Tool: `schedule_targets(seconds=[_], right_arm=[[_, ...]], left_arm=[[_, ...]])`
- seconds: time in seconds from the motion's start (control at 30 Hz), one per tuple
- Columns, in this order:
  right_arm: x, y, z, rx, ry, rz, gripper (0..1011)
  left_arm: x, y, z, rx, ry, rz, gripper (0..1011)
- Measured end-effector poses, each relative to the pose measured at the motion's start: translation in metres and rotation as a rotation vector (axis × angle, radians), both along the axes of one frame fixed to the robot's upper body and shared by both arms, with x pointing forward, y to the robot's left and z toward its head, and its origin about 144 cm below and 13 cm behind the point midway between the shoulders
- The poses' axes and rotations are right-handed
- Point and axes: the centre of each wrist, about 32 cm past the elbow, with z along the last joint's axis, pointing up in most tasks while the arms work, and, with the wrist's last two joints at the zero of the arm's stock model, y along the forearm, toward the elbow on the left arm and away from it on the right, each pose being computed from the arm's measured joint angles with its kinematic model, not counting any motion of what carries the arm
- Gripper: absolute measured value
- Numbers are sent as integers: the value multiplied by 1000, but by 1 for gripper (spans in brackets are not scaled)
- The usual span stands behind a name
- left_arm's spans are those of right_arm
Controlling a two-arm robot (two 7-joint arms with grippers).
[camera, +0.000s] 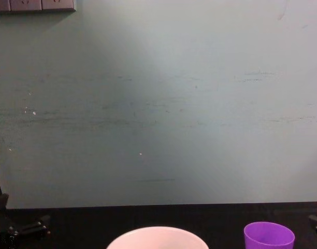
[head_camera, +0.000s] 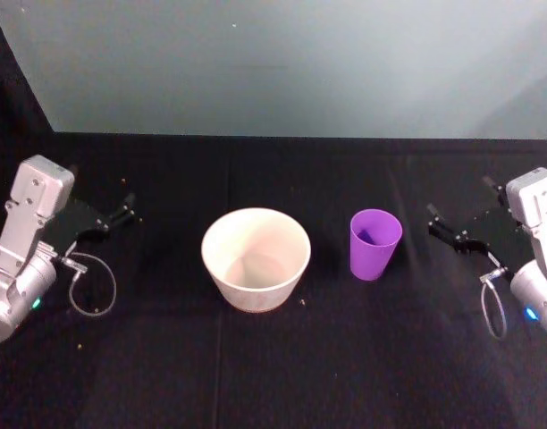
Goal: Pick up the cup and pour the mung beans from the cup into the bowl.
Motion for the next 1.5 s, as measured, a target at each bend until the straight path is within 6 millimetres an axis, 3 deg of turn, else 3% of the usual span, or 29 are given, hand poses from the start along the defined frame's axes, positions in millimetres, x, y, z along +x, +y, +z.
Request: schedule_targets(seconds=[1.5], right_arm=[[0, 0, 0, 0, 0, 0, 1003]], left_arm=[[0, 0, 0, 0, 0, 0, 1000]])
